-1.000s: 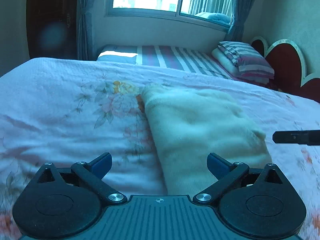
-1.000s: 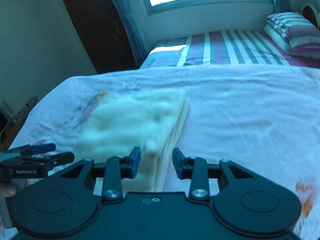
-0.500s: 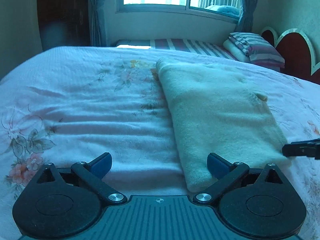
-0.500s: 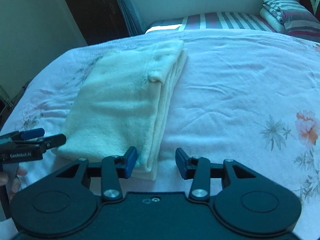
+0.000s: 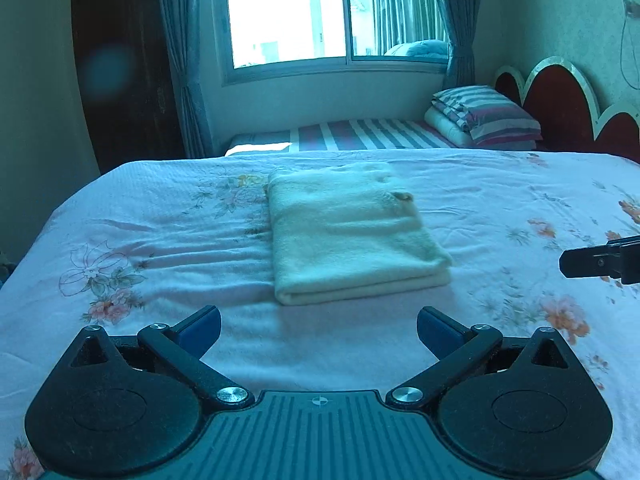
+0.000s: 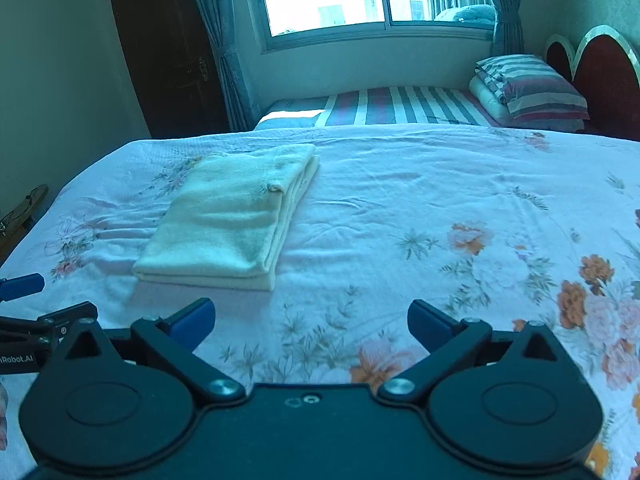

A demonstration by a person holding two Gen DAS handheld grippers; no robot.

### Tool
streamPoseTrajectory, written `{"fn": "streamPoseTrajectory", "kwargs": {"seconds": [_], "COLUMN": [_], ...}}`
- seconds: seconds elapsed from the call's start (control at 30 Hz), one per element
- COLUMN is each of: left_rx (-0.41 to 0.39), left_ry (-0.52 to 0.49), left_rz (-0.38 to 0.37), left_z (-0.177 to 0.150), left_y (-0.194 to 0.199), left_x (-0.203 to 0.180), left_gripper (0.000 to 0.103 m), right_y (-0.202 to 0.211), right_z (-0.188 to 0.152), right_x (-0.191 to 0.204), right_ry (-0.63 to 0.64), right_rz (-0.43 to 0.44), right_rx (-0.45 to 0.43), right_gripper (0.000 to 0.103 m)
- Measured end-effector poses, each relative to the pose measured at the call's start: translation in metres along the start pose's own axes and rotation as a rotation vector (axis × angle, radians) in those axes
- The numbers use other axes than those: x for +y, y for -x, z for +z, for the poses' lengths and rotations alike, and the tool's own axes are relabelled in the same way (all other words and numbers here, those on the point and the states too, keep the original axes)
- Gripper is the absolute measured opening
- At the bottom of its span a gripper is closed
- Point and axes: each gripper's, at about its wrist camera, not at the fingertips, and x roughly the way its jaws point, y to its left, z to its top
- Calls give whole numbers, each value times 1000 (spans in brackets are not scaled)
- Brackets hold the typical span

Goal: Fold small clothes

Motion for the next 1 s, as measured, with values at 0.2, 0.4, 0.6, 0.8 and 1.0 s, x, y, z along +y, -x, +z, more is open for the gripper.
{"fn": "streamPoseTrajectory", "kwargs": {"seconds": [0.2, 0.4, 0.6, 0.8, 1.0], "left_rx": [-50, -80, -103, -161, -193], "left_ry": [14, 72, 76, 99, 104], "left_rz": [-7, -25, -16, -36, -27], "left_z": [-20, -37, -48, -49, -46], "left_y": [83, 162, 213, 247, 261], "left_x": [-27, -35, -43, -52, -57], "left_gripper": [103, 103, 103, 103, 103], "right_y": [83, 156, 199, 227, 242], "right_z": [-38, -62, -78, -81, -76], "right_x": [10, 17, 22, 22, 18], "right_ry": [34, 34, 50, 64, 52], "right_rz": [-30, -63, -64, -58, -58], "right_rx": [-47, -111, -140, -181, -220], "right_gripper": [103, 103, 103, 103, 103]}}
